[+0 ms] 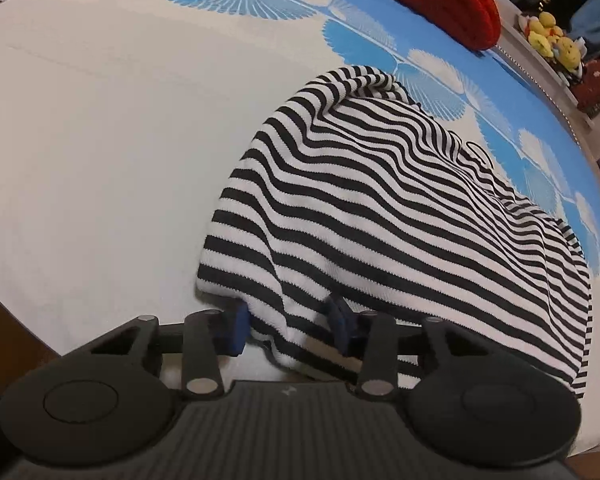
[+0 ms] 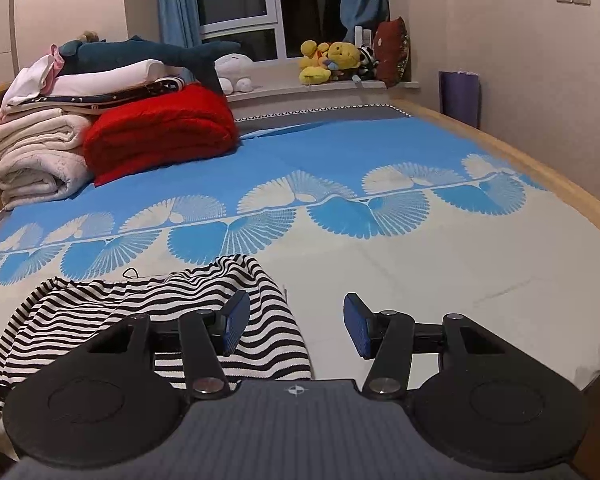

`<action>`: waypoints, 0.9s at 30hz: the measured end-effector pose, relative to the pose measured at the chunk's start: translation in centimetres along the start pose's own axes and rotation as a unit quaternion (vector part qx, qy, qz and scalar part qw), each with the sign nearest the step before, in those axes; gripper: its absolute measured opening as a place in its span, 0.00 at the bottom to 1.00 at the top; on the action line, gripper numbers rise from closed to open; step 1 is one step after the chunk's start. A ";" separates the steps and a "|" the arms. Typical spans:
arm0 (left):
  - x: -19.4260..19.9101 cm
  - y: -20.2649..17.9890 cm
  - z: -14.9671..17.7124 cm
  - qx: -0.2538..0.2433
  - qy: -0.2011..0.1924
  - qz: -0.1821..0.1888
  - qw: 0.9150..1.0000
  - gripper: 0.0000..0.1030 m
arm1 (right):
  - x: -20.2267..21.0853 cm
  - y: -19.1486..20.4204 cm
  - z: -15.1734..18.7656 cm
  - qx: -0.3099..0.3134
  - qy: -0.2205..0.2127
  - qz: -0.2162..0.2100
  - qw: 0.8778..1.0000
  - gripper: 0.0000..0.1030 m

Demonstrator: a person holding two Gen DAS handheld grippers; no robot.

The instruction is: Fold small clothes

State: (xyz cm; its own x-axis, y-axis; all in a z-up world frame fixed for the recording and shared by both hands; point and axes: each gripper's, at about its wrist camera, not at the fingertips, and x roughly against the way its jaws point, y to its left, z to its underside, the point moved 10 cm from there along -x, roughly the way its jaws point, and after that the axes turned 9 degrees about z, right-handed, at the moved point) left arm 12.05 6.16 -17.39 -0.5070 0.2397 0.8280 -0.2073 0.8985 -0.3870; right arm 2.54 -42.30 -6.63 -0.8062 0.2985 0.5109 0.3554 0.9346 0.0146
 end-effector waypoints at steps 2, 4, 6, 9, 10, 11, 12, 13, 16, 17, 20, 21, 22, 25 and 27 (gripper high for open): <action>0.0 0.4 -0.1 0.018 0.000 0.005 1.000 0.46 | 0.1 0.1 0.0 0.003 0.000 0.000 1.000 0.52; -0.1 1.0 -0.2 0.040 -0.002 0.008 0.999 0.49 | 0.1 0.4 0.1 0.008 0.000 0.000 1.000 0.52; -0.2 1.4 0.0 0.058 0.003 0.016 0.998 0.50 | 0.1 0.6 0.3 0.015 0.004 -0.001 1.000 0.52; -0.5 1.1 -0.1 0.054 0.004 0.015 0.998 0.50 | -0.4 0.8 0.9 0.031 0.016 0.006 0.999 0.53; -0.5 1.0 -0.2 0.049 0.004 0.013 0.999 0.50 | -0.6 0.8 1.1 0.038 0.023 0.011 0.999 0.53; -0.6 0.8 -0.2 0.045 0.003 0.012 0.999 0.48 | -0.9 0.9 1.5 0.047 0.032 0.018 0.998 0.53; -0.7 0.7 -0.3 0.039 0.003 0.012 0.999 0.41 | -1.3 1.0 1.9 0.059 0.042 0.026 0.997 0.53; -0.7 0.5 -0.3 0.032 0.001 0.013 0.999 0.37 | -1.6 1.2 2.3 0.071 0.049 0.033 0.996 0.53; -0.5 0.0 -0.6 0.012 -0.007 0.008 1.000 0.16 | -2.5 1.8 3.5 0.096 0.068 0.043 0.992 0.53; -0.3 -0.1 -0.7 0.008 -0.009 0.007 1.000 0.14 | -2.8 2.0 3.8 0.099 0.073 0.042 0.991 0.53; 0.2 -0.3 -0.8 -0.004 -0.019 0.006 1.000 0.12 | -3.6 2.1 4.5 0.100 0.090 0.040 0.990 0.53; 0.4 -0.4 -0.8 -0.008 -0.022 0.006 1.000 0.12 | -3.9 2.1 4.6 0.098 0.094 0.041 0.990 0.53; 0.6 -0.5 -0.8 -0.011 -0.026 0.006 1.000 0.12 | -4.1 2.0 4.6 0.097 0.096 0.043 0.990 0.53; 1.4 -0.9 -1.0 -0.019 -0.038 0.011 0.999 0.11 | -5.1 1.7 4.6 0.103 0.110 0.052 0.987 0.53; 2.0 -1.2 -1.3 -0.019 -0.048 0.018 0.998 0.11 | -6.1 1.3 4.2 0.121 0.116 0.066 0.984 0.53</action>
State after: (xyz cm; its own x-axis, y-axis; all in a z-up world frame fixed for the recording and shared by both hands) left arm 12.37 6.01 -14.74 -0.5924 0.2369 0.7700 -0.1561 0.9039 -0.3982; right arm 5.94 -42.15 -13.36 -0.6212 0.3938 0.6776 0.3037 0.9180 -0.2552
